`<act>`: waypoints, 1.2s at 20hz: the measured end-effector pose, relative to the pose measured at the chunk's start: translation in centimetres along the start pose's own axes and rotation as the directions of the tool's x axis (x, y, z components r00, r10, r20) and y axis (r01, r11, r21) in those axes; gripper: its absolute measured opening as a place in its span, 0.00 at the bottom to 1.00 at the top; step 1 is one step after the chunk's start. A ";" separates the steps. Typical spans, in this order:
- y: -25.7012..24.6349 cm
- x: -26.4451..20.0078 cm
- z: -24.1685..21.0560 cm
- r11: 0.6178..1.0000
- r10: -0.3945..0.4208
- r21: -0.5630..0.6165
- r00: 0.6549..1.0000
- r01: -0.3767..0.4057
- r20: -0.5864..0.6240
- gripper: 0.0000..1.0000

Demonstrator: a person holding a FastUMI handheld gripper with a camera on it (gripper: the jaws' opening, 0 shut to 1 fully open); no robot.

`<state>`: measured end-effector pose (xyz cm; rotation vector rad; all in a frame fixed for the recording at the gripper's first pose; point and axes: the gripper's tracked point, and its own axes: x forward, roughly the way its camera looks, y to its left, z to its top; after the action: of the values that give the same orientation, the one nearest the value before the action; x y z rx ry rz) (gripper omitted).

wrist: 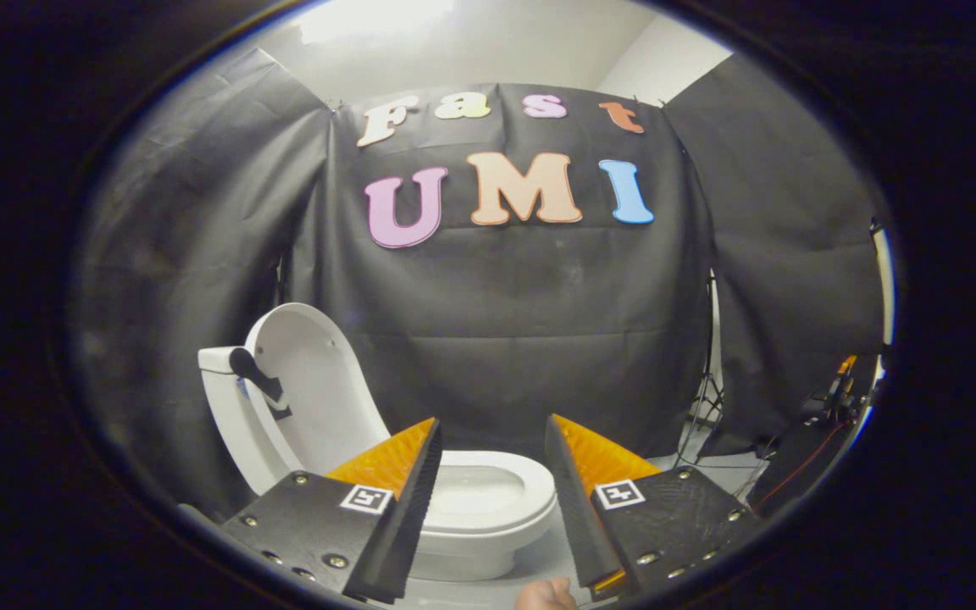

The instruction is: Open the toilet lid.

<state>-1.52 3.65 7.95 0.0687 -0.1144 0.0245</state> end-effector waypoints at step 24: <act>0.3 2.0 -1.9 1.000 0.001 -0.029 0.996 -0.004 -0.092 0.98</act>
<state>0.65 4.13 6.30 0.0384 -0.0223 0.0282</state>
